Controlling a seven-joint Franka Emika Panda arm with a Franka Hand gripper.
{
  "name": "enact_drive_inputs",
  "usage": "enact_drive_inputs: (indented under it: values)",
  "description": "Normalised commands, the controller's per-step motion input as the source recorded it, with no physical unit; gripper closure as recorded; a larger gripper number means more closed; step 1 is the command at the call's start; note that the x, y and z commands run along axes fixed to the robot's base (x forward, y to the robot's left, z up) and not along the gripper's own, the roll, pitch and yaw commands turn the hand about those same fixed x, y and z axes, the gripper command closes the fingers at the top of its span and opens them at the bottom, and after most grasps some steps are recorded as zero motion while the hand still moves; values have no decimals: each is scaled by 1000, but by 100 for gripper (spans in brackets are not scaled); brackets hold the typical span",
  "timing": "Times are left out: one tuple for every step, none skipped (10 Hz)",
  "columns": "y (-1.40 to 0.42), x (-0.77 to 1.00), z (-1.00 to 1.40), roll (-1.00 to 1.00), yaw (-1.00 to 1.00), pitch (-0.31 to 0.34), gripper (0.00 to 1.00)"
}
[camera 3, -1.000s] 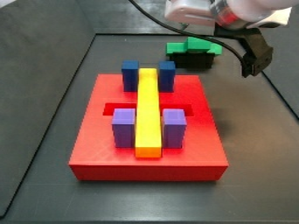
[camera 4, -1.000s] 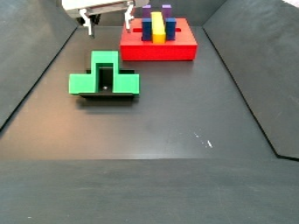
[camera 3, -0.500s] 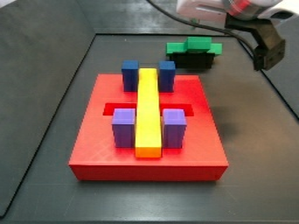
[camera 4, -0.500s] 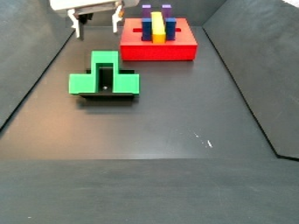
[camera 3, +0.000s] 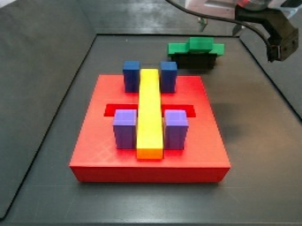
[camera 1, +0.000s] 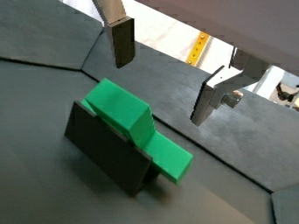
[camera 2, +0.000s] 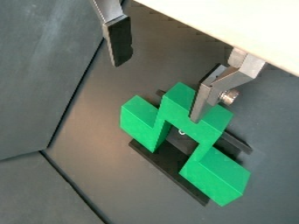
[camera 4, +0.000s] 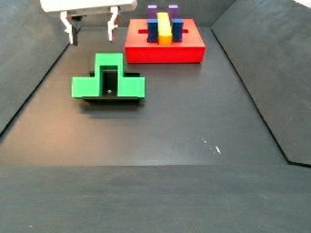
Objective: Pick up the green object. Move up. Place the green object on the fixture. Regrasp the green object. Move to above the board. Insert the green object.
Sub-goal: Regrasp the green object.
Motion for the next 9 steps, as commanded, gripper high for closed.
enact_drive_inputs:
  values:
    - [0, -511, 0, 9, 0, -63, 0]
    - [-106, -457, 100, 9, 0, -131, 0]
    - [-100, -366, 0, 77, 0, -126, 0]
    - [-94, -160, 0, 120, 0, -71, 0]
    - [-151, 0, -51, 51, 43, -46, 0]
    - [-149, 29, -140, 0, 26, -103, 0]
    - [-123, 83, -286, 0, 14, -134, 0]
    - [-117, 91, -414, 286, 0, -89, 0]
    - [-106, 111, -423, 503, 0, -23, 0]
